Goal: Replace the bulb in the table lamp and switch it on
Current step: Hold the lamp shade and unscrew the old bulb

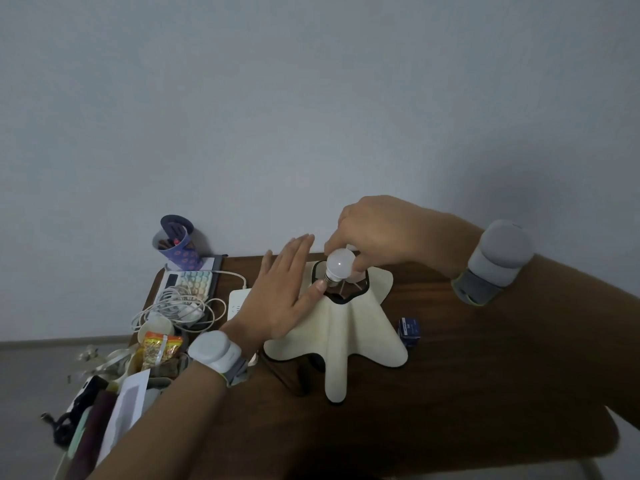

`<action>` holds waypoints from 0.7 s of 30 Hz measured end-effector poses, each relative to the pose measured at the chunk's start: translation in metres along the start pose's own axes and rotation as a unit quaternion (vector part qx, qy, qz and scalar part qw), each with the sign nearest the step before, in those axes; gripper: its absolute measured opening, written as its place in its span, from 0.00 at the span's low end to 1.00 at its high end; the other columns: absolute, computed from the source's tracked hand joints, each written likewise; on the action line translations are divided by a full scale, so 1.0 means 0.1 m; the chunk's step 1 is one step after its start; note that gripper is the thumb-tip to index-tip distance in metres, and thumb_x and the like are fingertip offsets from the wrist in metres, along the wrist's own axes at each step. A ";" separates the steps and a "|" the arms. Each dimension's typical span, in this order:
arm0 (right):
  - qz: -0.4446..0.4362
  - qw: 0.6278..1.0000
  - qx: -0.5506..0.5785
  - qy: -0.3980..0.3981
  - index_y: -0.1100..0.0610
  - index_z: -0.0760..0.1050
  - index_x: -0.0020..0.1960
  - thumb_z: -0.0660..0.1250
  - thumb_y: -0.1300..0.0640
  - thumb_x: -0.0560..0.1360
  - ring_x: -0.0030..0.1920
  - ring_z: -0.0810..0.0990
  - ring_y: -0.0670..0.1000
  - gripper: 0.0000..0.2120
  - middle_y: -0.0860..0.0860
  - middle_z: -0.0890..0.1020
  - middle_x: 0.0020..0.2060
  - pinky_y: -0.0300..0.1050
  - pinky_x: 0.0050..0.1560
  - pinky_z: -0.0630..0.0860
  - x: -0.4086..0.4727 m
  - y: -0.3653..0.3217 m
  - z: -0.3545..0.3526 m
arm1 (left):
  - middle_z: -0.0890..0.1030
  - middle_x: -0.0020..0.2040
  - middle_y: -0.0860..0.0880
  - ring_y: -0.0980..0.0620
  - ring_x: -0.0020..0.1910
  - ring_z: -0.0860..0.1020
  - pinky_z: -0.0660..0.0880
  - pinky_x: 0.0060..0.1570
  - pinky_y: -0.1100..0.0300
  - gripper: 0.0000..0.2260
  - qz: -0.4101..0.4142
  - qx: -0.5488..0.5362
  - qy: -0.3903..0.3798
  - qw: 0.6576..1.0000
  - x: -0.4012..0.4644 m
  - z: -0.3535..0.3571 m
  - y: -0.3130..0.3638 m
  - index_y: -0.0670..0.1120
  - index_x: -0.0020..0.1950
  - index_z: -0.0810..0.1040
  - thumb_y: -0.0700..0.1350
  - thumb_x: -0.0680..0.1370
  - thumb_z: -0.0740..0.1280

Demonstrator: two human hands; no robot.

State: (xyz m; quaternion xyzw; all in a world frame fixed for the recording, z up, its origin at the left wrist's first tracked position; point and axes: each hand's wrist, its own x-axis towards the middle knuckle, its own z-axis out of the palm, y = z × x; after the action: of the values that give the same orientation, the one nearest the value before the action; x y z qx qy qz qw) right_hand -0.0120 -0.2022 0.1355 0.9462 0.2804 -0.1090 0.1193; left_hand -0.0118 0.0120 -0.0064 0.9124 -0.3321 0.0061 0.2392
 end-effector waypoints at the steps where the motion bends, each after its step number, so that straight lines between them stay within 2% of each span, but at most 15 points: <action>1: 0.005 1.000 0.016 0.006 0.36 0.76 0.68 0.73 0.44 0.74 0.55 0.79 0.54 0.23 0.46 0.78 0.54 0.46 0.43 0.65 -0.03 0.02 -0.02 | 0.52 0.85 0.52 0.54 0.84 0.48 0.48 0.82 0.39 0.35 0.004 0.005 0.008 1.000 0.03 -0.03 0.02 0.49 0.86 0.45 0.66 0.84 0.46; 4: 0.023 0.998 0.057 0.034 0.38 0.73 0.73 0.72 0.43 0.76 0.61 0.77 0.50 0.26 0.43 0.80 0.59 0.47 0.51 0.71 -0.13 0.08 -0.07 | 0.54 0.85 0.50 0.53 0.84 0.49 0.49 0.82 0.40 0.34 0.021 0.021 0.037 0.999 0.12 -0.13 0.08 0.48 0.85 0.47 0.66 0.84 0.45; 7: 0.053 0.994 0.050 0.080 0.41 0.72 0.74 0.70 0.41 0.77 0.63 0.78 0.52 0.26 0.44 0.81 0.64 0.51 0.58 0.75 -0.23 0.14 -0.07 | 0.57 0.84 0.48 0.51 0.83 0.55 0.54 0.81 0.43 0.33 0.033 0.029 0.069 0.997 0.25 -0.21 0.17 0.46 0.85 0.49 0.64 0.85 0.46; 11: 0.084 0.986 0.059 0.129 0.44 0.72 0.74 0.69 0.41 0.79 0.61 0.80 0.53 0.24 0.46 0.81 0.63 0.53 0.57 0.77 -0.35 0.21 0.01 | 0.60 0.83 0.47 0.49 0.82 0.60 0.61 0.78 0.49 0.32 0.039 0.030 0.087 0.995 0.42 -0.23 0.30 0.47 0.85 0.51 0.63 0.86 0.50; 13: 0.099 0.981 0.086 0.144 0.45 0.72 0.74 0.69 0.42 0.79 0.60 0.80 0.52 0.24 0.46 0.80 0.63 0.53 0.57 0.77 -0.43 0.26 0.06 | 0.64 0.81 0.47 0.48 0.80 0.63 0.64 0.76 0.50 0.32 0.047 0.046 0.095 0.993 0.49 -0.22 0.38 0.47 0.84 0.55 0.63 0.85 0.55; 17: 0.123 0.965 0.162 0.164 0.45 0.74 0.72 0.69 0.42 0.78 0.57 0.79 0.48 0.23 0.45 0.79 0.62 0.52 0.57 0.77 -0.62 0.39 0.17 | 0.75 0.72 0.48 0.47 0.71 0.73 0.70 0.68 0.51 0.27 0.086 0.089 0.110 0.986 0.63 -0.20 0.57 0.46 0.78 0.67 0.57 0.82 0.63; 21: 0.141 0.934 0.253 0.209 0.46 0.76 0.70 0.72 0.43 0.77 0.53 0.80 0.46 0.23 0.45 0.80 0.59 0.54 0.57 0.79 -0.83 0.49 0.28 | 0.80 0.61 0.50 0.47 0.58 0.78 0.71 0.59 0.53 0.23 0.100 0.077 0.134 0.983 0.73 -0.09 0.84 0.45 0.74 0.71 0.53 0.81 0.65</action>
State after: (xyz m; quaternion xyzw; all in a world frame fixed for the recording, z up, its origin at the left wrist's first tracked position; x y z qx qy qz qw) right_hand -0.0566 -0.2920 0.1395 0.9763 0.1255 0.0417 -0.1713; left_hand -0.0050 -0.0839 0.0508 0.8812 -0.3854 0.1774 0.2085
